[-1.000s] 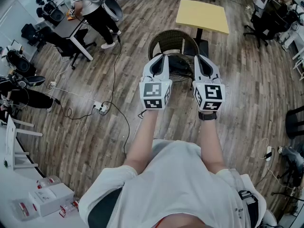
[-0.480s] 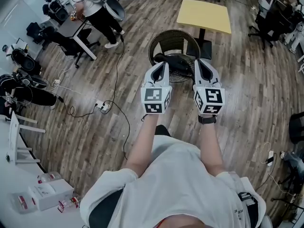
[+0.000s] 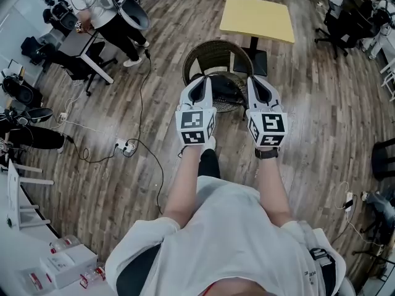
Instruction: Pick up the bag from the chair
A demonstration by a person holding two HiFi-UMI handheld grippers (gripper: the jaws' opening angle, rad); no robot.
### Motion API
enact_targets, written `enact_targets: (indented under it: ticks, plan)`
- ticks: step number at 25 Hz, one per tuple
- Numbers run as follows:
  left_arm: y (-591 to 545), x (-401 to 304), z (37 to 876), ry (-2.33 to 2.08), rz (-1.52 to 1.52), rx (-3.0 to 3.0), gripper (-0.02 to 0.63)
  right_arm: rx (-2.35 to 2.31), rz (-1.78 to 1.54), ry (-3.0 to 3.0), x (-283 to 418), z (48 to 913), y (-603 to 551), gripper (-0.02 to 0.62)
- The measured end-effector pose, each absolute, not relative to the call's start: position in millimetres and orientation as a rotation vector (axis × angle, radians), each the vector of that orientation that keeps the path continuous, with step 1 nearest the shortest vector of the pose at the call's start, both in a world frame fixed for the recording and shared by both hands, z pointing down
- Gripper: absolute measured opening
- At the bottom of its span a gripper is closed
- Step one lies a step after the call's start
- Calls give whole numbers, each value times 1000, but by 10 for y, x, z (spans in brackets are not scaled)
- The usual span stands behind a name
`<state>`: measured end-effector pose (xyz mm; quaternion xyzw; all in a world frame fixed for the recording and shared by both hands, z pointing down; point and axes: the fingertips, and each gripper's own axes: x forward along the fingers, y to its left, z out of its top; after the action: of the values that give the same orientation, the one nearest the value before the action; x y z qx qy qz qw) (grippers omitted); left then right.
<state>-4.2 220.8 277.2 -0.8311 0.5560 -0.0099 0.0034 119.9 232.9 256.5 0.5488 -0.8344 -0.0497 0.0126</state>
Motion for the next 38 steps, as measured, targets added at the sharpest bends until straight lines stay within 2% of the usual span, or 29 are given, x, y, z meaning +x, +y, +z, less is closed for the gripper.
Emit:
enact_targets:
  ticks: [5, 21, 31, 38]
  plan:
    - [1627, -70, 2745, 1671, 116, -2735, 8, 1714, -131, -2586, 1060, 2631, 1633, 9]
    - [-568, -587, 2527, 1619, 109, -2760, 9, 1692, -147, -2575, 235, 2510, -445, 9]
    - [-1402, -629, 3089, 1560, 26, -2934, 9, 1703, -43, -2482, 205, 2984, -1215, 9]
    - [-1650, -397, 3770, 1504, -191, -3055, 9, 1658, 116, -2392, 466, 3592, -1394, 9]
